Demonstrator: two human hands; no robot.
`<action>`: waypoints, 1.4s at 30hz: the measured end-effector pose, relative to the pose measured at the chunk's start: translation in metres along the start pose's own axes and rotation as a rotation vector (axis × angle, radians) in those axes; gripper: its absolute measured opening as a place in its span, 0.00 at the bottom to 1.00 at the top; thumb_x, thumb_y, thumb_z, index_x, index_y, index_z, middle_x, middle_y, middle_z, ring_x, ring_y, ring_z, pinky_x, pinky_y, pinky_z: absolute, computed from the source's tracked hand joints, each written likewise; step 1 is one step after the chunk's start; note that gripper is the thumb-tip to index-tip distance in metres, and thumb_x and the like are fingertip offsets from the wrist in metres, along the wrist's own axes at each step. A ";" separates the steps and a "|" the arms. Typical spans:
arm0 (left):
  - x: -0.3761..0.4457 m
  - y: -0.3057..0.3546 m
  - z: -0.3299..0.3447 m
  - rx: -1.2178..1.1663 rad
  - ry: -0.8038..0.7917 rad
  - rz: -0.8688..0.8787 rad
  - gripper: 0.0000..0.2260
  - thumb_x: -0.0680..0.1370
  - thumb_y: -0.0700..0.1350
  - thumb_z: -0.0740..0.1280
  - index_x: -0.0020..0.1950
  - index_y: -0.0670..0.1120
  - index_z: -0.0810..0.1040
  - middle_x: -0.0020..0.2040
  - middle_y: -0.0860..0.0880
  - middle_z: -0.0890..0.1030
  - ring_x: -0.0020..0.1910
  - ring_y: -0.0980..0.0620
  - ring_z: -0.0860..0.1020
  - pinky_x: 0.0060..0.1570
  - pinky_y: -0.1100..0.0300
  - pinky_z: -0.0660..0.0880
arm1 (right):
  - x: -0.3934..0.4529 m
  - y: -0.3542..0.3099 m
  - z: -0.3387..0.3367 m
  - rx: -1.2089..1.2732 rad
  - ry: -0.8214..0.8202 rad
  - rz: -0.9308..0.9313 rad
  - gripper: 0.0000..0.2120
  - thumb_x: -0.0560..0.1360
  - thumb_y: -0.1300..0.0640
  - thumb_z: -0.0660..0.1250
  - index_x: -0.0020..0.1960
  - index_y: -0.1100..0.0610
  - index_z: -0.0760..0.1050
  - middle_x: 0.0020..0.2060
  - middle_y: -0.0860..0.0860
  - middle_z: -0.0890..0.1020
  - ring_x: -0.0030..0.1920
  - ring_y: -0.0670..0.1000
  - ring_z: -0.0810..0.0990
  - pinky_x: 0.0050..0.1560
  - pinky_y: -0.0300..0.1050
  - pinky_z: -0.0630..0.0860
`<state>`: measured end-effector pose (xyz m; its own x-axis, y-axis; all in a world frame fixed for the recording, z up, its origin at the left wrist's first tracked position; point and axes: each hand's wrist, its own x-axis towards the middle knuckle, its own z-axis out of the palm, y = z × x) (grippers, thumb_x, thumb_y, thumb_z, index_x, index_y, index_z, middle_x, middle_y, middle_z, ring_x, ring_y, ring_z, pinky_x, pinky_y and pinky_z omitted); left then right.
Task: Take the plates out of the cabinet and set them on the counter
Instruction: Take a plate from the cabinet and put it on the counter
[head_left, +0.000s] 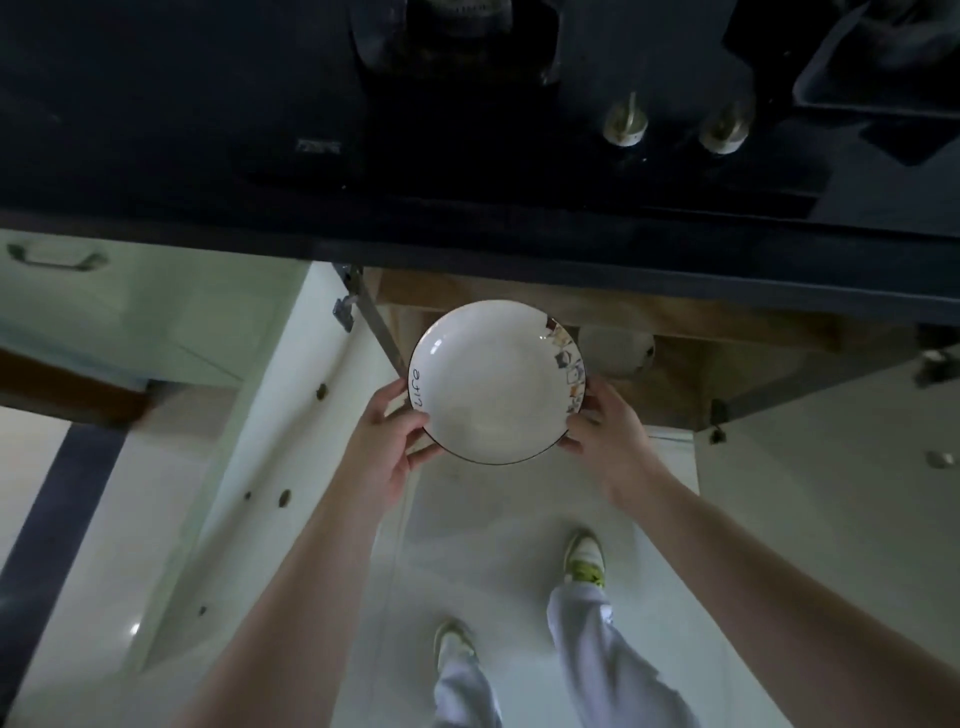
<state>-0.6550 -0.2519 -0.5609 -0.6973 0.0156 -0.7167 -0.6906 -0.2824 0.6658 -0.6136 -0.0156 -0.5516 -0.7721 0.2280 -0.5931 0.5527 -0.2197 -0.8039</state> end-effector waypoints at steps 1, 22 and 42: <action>-0.021 -0.001 -0.006 0.000 -0.005 -0.002 0.22 0.75 0.30 0.64 0.63 0.51 0.75 0.55 0.46 0.83 0.43 0.51 0.85 0.39 0.51 0.81 | -0.022 -0.004 0.000 0.001 -0.012 -0.001 0.20 0.75 0.70 0.66 0.59 0.49 0.73 0.56 0.54 0.79 0.55 0.56 0.81 0.52 0.51 0.82; -0.321 0.045 -0.024 -0.008 -0.106 0.210 0.23 0.67 0.33 0.68 0.55 0.55 0.83 0.47 0.46 0.86 0.41 0.49 0.84 0.39 0.51 0.81 | -0.303 -0.112 -0.051 -0.026 -0.108 -0.084 0.11 0.79 0.60 0.64 0.58 0.49 0.78 0.53 0.50 0.85 0.52 0.50 0.84 0.52 0.46 0.81; -0.450 -0.007 -0.058 -0.105 0.122 0.317 0.22 0.72 0.29 0.64 0.57 0.51 0.81 0.52 0.42 0.84 0.45 0.47 0.84 0.41 0.48 0.81 | -0.351 -0.120 -0.043 -0.158 -0.436 -0.115 0.13 0.79 0.61 0.63 0.52 0.43 0.78 0.43 0.46 0.86 0.43 0.46 0.85 0.35 0.40 0.81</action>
<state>-0.3252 -0.3121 -0.2545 -0.8413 -0.2018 -0.5016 -0.4155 -0.3521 0.8387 -0.3955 -0.0286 -0.2483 -0.8722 -0.1843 -0.4531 0.4704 -0.0620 -0.8803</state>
